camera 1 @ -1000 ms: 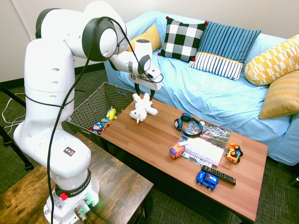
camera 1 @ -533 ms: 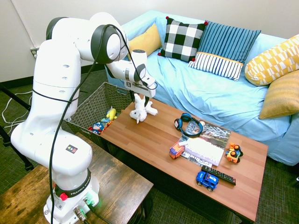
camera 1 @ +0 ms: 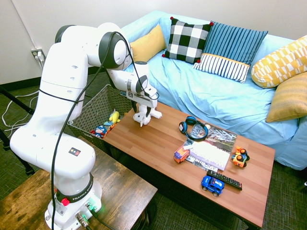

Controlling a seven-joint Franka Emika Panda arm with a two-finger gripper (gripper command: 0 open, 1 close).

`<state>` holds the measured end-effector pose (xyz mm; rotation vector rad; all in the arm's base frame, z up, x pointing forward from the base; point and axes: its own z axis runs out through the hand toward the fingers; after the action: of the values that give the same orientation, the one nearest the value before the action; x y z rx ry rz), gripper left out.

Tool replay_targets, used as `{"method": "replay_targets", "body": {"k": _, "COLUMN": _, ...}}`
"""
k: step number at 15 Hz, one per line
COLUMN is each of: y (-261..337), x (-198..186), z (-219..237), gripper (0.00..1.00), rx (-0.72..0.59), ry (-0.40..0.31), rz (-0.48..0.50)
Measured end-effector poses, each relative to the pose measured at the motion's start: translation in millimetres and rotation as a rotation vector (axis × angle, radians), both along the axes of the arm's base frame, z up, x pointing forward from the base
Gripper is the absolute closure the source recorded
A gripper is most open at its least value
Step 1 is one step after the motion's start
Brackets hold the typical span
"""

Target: Put the stuffed toy in the basket

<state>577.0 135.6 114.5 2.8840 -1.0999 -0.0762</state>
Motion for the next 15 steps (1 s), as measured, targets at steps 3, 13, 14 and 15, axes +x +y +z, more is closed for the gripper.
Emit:
{"method": "replay_targets", "body": {"k": 3, "y": -3, "x": 3, "z": -9, "gripper": 1.0, "rx": -0.006, "ry": -0.001, "rz": -0.004}}
{"method": "replay_targets", "body": {"k": 13, "y": 6, "x": 6, "z": -6, "gripper": 1.0, "rx": -0.01, "ry": -0.013, "rz": 0.003}}
{"method": "replay_targets", "body": {"k": 14, "y": 10, "x": 7, "z": 2, "gripper": 1.0, "rx": -0.01, "ry": -0.02, "rz": 0.01}}
{"method": "replay_targets", "body": {"k": 15, "y": 17, "x": 8, "z": 12, "gripper": 1.0, "rx": -0.01, "ry": -0.024, "rz": 0.018}}
